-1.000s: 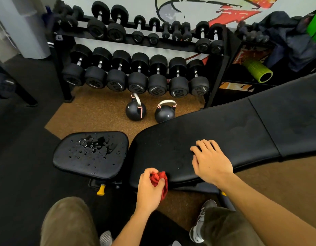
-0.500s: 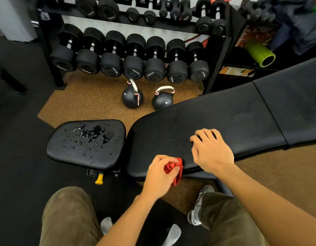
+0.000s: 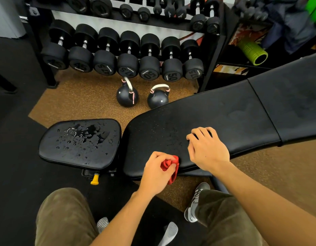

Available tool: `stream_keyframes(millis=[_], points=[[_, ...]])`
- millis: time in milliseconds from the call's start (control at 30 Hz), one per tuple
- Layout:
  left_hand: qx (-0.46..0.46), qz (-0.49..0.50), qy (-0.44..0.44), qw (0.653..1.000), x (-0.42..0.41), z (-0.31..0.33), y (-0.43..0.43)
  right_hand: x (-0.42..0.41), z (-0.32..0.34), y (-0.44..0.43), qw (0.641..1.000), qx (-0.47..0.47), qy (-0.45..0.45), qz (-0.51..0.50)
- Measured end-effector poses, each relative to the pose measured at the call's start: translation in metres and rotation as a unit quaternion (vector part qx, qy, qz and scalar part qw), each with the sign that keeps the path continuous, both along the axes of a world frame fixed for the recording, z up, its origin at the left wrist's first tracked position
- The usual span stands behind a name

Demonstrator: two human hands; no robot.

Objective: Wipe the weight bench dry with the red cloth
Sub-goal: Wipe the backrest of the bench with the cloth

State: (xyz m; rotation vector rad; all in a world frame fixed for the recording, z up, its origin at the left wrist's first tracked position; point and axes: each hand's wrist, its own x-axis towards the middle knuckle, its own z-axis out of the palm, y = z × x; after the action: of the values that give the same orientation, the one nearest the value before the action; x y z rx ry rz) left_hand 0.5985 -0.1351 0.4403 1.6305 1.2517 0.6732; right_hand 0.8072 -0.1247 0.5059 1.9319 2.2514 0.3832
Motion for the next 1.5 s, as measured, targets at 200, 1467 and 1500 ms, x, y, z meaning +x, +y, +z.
stream_keyframes(millis=[200,1467,1500], points=[[-0.026,0.064,0.020,0.997,0.001,0.001,0.021,-0.001,-0.001,0.000,1.000,0.000,0.005,-0.002],[-0.007,-0.002,0.046,0.999,0.000,-0.001,0.054,-0.001,-0.002,0.001,1.000,0.018,0.016,0.009],[-0.009,0.016,0.042,0.999,0.007,0.003,0.057,-0.002,-0.002,0.000,1.000,0.018,0.016,0.009]])
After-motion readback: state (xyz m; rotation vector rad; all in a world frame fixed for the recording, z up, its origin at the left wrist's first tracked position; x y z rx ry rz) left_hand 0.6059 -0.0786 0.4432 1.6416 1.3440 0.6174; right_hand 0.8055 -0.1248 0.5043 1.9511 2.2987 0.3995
